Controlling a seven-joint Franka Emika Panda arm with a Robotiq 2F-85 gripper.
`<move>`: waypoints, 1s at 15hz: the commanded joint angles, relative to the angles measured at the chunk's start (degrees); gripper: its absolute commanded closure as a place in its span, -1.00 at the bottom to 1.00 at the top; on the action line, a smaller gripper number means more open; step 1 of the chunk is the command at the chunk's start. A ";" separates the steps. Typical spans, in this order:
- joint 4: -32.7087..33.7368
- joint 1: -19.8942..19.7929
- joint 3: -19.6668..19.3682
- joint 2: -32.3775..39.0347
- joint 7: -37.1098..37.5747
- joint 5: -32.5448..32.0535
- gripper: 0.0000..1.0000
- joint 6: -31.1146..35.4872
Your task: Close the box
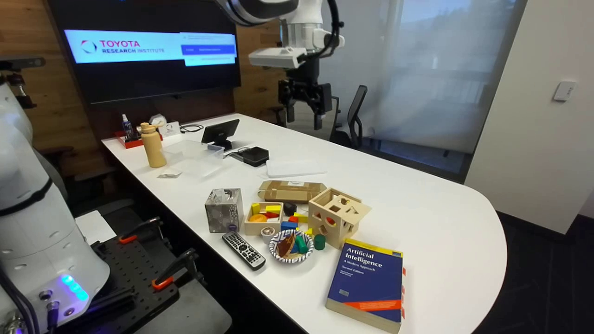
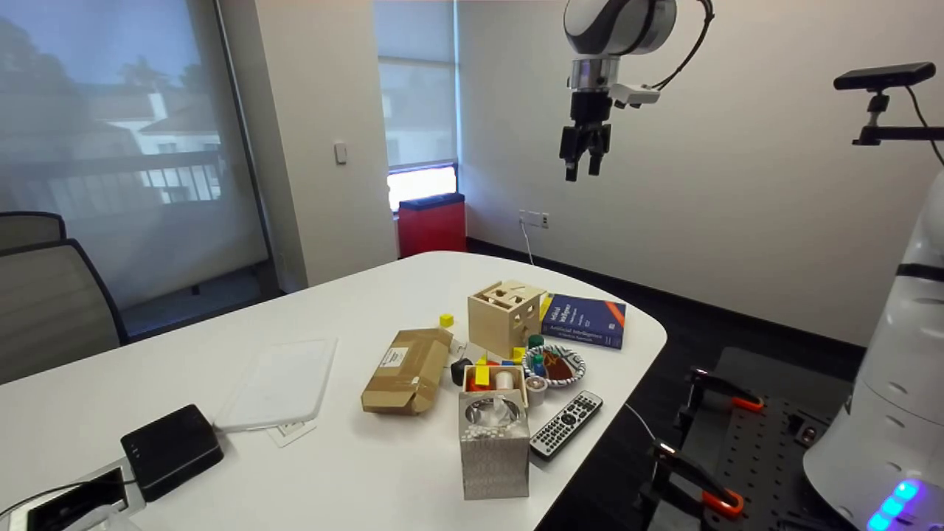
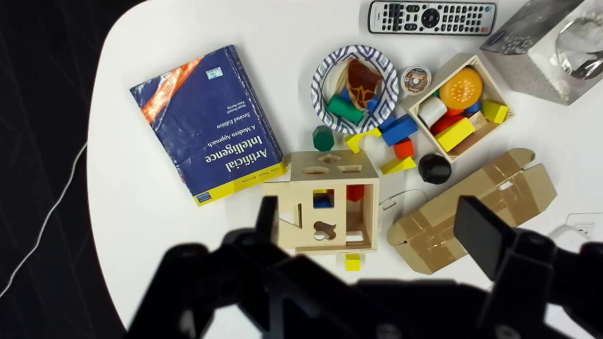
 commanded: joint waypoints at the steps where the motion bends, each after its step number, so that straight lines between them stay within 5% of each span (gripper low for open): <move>1: 12.56 -4.65 0.58 14.41 -6.40 6.70 -1.00 0.16; 9: 36.96 -17.30 7.81 42.21 -6.66 9.56 -1.00 -2.25; 15: 53.81 -20.29 11.93 56.75 -4.75 8.30 -1.00 -8.11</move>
